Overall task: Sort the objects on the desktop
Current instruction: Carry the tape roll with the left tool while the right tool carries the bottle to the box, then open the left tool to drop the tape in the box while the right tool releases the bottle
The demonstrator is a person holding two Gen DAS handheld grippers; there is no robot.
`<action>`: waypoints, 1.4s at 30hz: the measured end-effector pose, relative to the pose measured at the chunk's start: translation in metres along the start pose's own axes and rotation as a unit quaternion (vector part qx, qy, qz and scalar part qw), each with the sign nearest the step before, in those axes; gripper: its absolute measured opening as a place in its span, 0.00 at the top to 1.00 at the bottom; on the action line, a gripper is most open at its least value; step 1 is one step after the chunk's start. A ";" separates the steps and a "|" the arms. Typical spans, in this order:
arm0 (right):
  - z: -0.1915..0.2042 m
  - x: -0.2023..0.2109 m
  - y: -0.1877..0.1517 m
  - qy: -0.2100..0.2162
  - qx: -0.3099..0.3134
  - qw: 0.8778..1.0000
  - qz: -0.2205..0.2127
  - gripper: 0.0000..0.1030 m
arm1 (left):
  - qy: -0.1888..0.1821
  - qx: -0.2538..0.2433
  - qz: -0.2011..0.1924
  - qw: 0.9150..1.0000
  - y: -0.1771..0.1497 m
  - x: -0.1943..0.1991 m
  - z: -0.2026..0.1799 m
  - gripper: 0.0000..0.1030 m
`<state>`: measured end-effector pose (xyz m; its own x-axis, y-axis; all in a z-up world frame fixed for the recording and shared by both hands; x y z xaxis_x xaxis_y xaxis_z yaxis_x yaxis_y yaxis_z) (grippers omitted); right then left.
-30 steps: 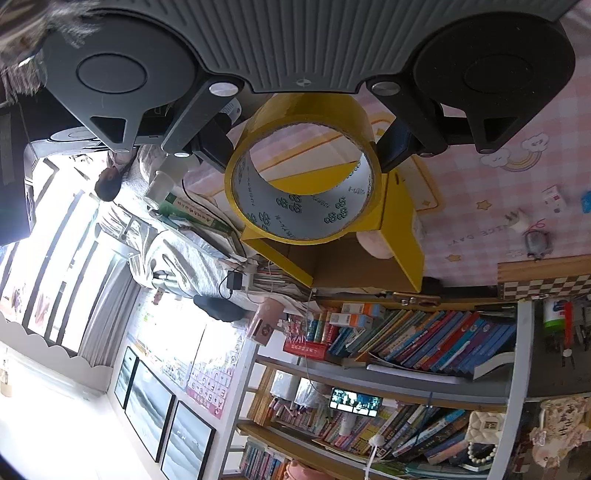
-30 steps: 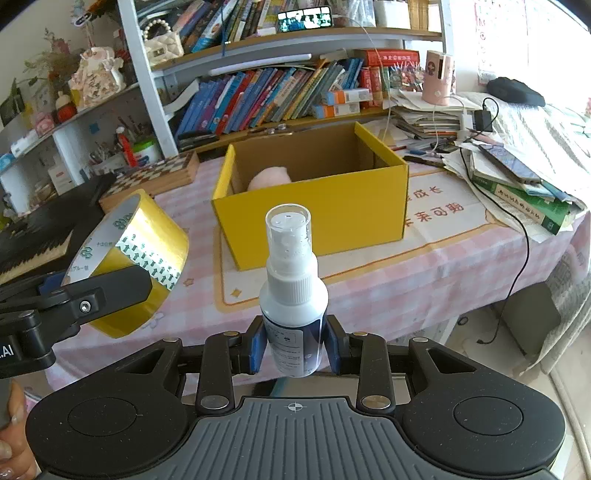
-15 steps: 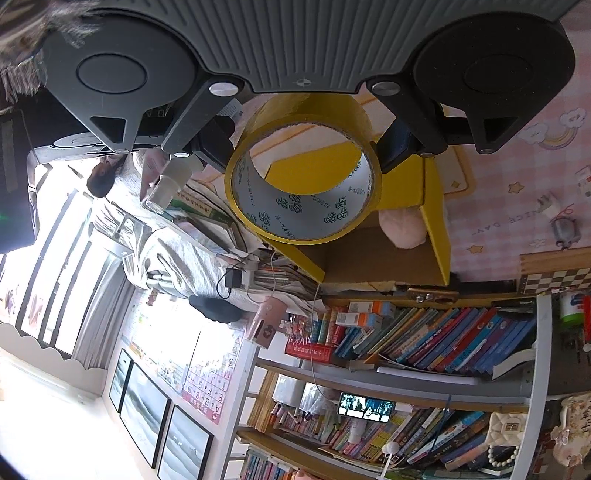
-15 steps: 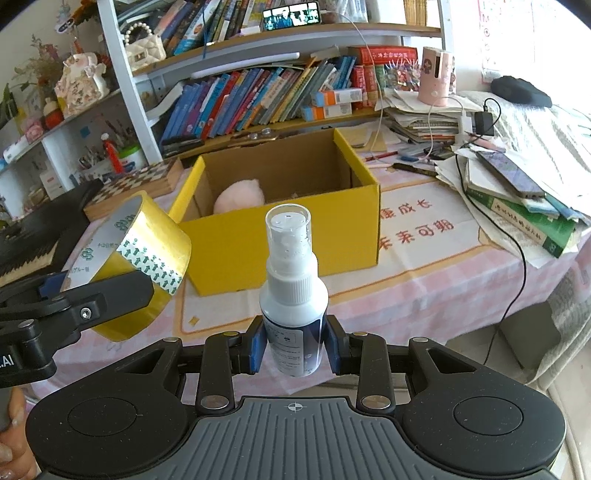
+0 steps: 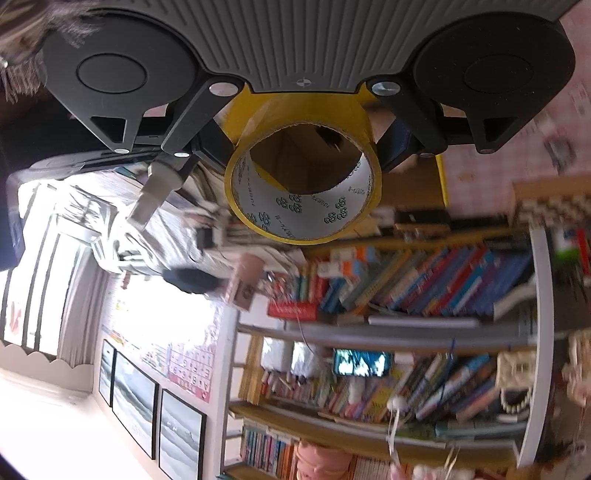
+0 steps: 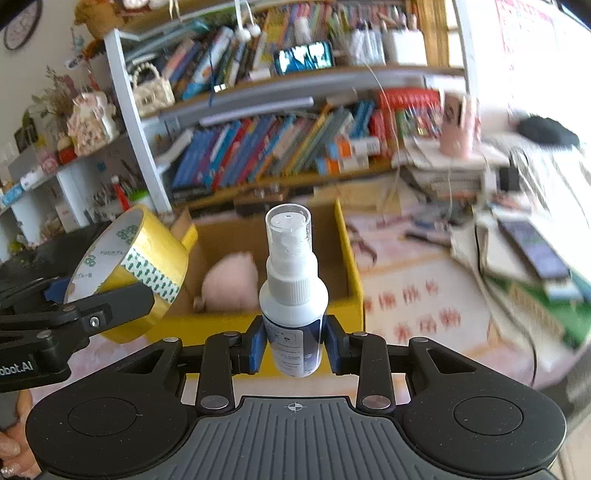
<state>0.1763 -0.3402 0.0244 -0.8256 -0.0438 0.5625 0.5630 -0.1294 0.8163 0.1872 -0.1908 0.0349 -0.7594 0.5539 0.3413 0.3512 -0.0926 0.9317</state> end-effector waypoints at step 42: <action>0.042 -0.186 -0.014 0.084 0.335 0.920 0.184 0.68 | 0.048 -0.044 0.219 0.974 -0.053 -0.148 0.052 0.19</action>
<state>0.3231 -0.2888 -0.0863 -0.5376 -0.1228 0.8342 0.6556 0.5613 0.5051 0.3095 -0.2243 -0.0710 -0.5969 0.3651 0.7144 0.6082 -0.3749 0.6997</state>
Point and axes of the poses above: each gripper's, at about its wrist camera, not at the fingertips, and x roughly against the way its jaws point, z to its left, y to its top, the point moved 8 cm from there along -x, roughly the way its jaws point, and after that the axes turned 4 degrees about -y, right-handed, at the moved point
